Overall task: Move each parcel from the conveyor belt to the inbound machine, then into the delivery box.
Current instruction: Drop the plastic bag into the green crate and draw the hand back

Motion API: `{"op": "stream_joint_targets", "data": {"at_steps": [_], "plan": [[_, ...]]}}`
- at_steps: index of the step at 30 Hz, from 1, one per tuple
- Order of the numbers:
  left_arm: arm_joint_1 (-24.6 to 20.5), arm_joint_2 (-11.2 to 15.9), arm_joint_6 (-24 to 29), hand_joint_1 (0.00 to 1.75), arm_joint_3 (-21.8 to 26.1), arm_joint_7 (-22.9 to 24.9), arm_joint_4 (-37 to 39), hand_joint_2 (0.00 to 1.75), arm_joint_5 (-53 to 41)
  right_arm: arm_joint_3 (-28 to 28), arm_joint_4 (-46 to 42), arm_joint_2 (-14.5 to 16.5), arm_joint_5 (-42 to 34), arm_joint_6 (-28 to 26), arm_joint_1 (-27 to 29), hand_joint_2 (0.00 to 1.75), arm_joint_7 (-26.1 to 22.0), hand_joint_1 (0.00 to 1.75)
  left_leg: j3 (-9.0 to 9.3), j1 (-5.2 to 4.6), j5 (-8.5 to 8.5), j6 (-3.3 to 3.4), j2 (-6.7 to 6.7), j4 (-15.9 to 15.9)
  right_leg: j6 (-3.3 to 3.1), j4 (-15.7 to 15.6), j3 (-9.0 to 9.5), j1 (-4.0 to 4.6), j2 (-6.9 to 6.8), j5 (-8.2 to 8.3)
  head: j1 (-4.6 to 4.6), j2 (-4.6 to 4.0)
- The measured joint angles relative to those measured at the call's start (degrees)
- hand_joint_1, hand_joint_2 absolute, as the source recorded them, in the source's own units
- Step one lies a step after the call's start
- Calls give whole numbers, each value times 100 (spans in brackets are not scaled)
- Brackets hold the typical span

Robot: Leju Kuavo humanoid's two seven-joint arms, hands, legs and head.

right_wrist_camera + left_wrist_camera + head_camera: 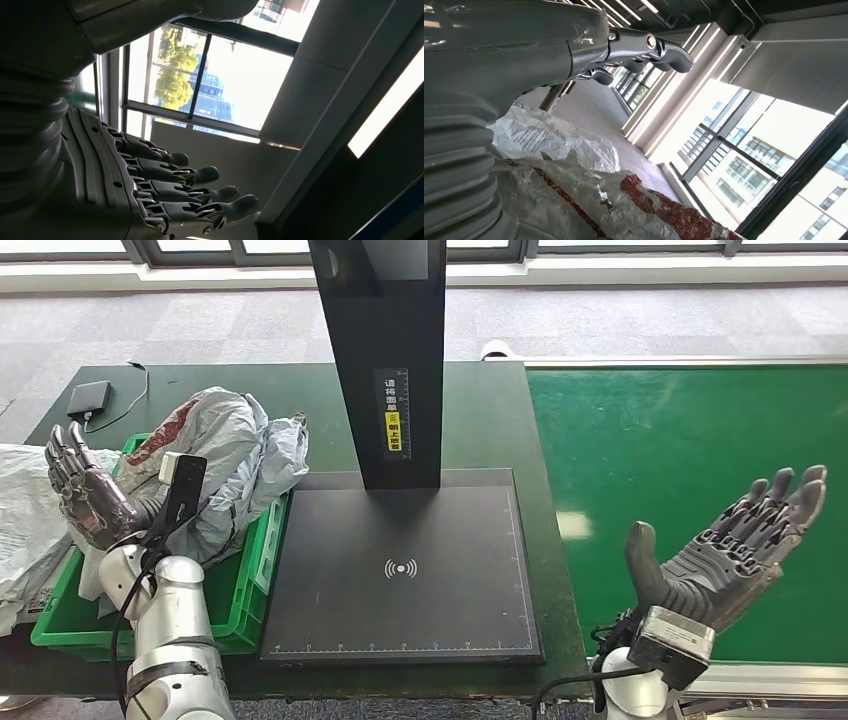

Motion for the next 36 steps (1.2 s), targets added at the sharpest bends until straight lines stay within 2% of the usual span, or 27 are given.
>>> {"op": "stream_joint_targets", "data": {"at_steps": [3,7,12,15,19,23,26,29,31,34,36], "plan": [[41,-24,0,0,-21,-50,-176,175,78,-12,-4,0,-2,0,4,175,0,0,0,0,0,0,0,0,0,0,0,0,0,0,1,-1],[197,-44,0,0,-134,-332,-646,175,646,-74,-28,0,-90,-1,14,175,0,0,0,1,0,0,3,-1,0,0,1,1,2,0,1,0],[677,-53,0,0,-492,-1377,-1776,175,2876,-244,-67,0,-601,-1,34,175,2,0,-1,0,-4,1,6,0,-1,0,-1,0,6,-2,0,-1],[1051,-58,0,0,-903,-1449,-2620,175,3786,-320,-83,0,-898,-1,43,175,1,0,-3,1,-6,3,-1,-1,2,0,1,1,-1,-8,1,-1],[1426,-74,-1,0,-1397,-1528,-3469,175,4390,-364,-86,0,-1106,0,47,175,1,0,-3,0,-9,8,-5,-1,6,0,4,0,-9,-12,1,0],[1638,-78,-3,0,-1822,-1564,-3967,175,4810,-376,-88,0,-1193,7,48,175,0,0,-1,0,-9,9,-5,-1,5,0,7,0,-12,-11,0,-1],[1795,-57,-48,0,-2337,-1575,-4147,175,5717,-364,-58,1,-1273,16,44,175,-2,0,0,0,-8,9,-8,-1,5,0,12,0,-16,-10,0,-1],[1934,-7,-564,0,-3117,-1579,-4155,175,7087,-170,273,-14,-1454,132,-22,175,-1,0,1,1,-8,10,-15,-1,6,0,19,0,-20,-11,0,-1],[1969,21,-1369,0,-3546,-1576,-4024,175,7761,62,584,-33,-1515,266,-92,175,2,0,2,0,-7,11,-15,-1,6,0,20,-1,-21,-11,0,-1],[2014,38,-2593,0,-3844,-1571,-3567,175,8324,391,1005,-44,-1505,432,-185,175,1,0,6,0,-5,10,-14,0,5,0,20,-2,-20,-8,-1,0],[2045,47,-3007,0,-3990,-1568,-3220,175,8456,563,1226,-45,-1477,611,-235,175,0,0,6,0,-5,10,-14,0,4,0,17,-1,-18,-7,-1,0]]}}
